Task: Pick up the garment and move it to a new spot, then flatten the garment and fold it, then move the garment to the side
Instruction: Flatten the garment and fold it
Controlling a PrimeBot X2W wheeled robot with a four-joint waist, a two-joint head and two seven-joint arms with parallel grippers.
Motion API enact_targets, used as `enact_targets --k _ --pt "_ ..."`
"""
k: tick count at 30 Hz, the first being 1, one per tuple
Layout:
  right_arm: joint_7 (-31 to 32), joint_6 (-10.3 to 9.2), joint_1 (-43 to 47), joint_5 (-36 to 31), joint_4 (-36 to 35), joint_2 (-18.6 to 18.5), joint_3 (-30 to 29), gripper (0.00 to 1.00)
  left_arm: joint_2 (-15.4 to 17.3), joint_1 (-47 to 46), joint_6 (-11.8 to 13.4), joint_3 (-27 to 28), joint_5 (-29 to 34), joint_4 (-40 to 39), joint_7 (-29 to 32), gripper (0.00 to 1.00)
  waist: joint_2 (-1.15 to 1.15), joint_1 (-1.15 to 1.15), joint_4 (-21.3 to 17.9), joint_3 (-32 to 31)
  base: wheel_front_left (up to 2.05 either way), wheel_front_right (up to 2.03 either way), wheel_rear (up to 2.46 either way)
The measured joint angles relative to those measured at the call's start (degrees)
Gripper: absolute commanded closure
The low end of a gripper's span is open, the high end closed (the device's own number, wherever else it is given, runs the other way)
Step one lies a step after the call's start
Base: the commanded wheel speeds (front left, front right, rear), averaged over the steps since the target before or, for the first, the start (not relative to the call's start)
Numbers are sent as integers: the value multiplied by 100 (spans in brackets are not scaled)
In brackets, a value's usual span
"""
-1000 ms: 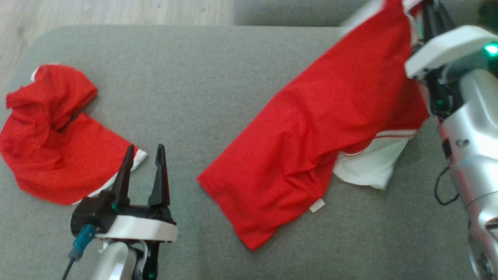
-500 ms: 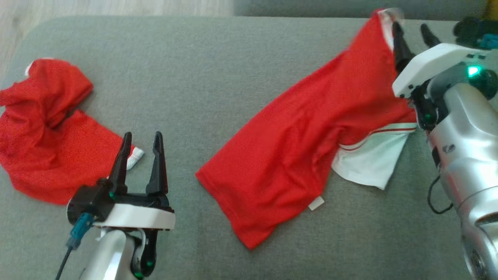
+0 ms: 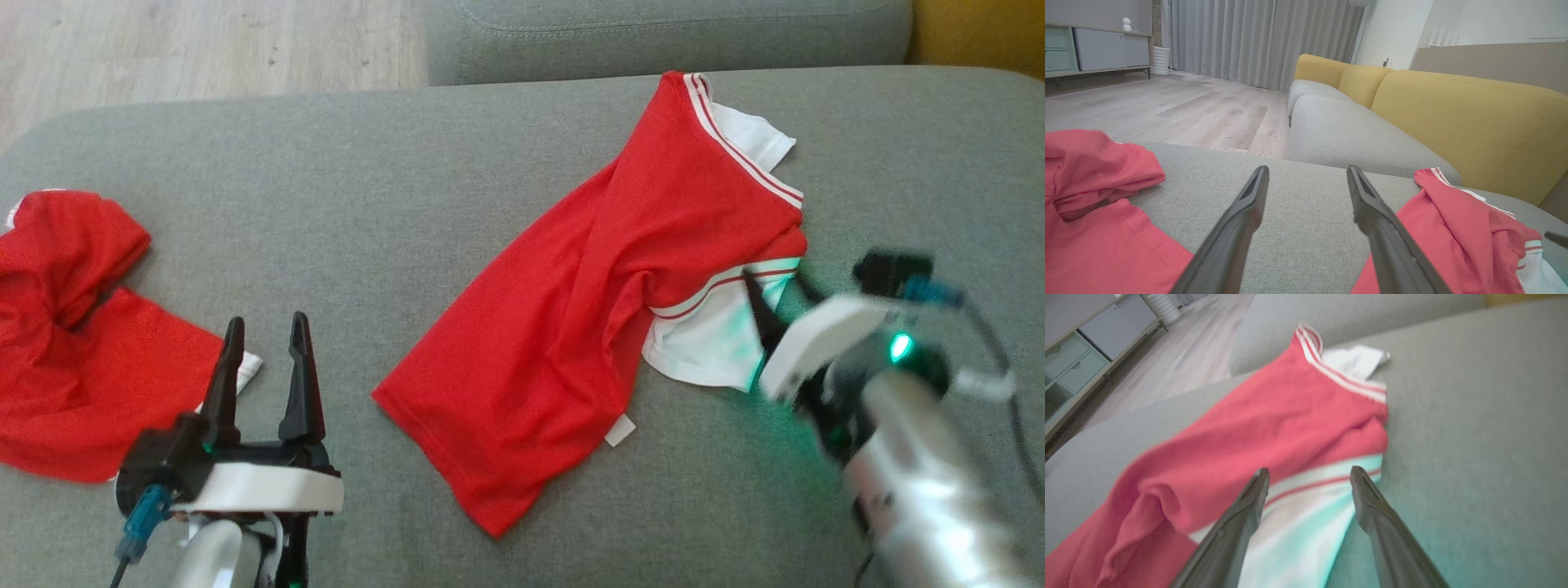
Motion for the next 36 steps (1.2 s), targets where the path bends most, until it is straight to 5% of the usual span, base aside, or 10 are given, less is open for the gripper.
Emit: enact_targets --k 4,17,18,19,27,36 --pt "215 0 626 -170 -276 270 -208 0 2 -2 4 2 0 -34 0 0 0 1 -3 8 0 0 0" --pt "1304 1 1009 -2228 -846 475 -1440 0 1 -7 -1 -127 0 -32 0 0 0 1 180 73 0 0 0" --pt "1397 1 1051 -2230 -947 474 -1390 43 -1 -7 -1 -143 0 -32 0 0 0 1 185 76 0 0 0" --pt "1470 0 1097 -2163 -1056 474 -1318 100 -3 -7 -1 -148 0 -29 0 0 0 1 188 79 0 0 0" --pt "1778 1 1439 -2003 -1713 510 -937 100 0 -8 37 -132 -2 -26 0 0 0 1 32 89 0 0 0" --pt "2257 1 2244 -2641 -3017 541 -1954 100 5 -5 80 -51 -2 -64 0 0 0 1 -190 32 0 0 0"
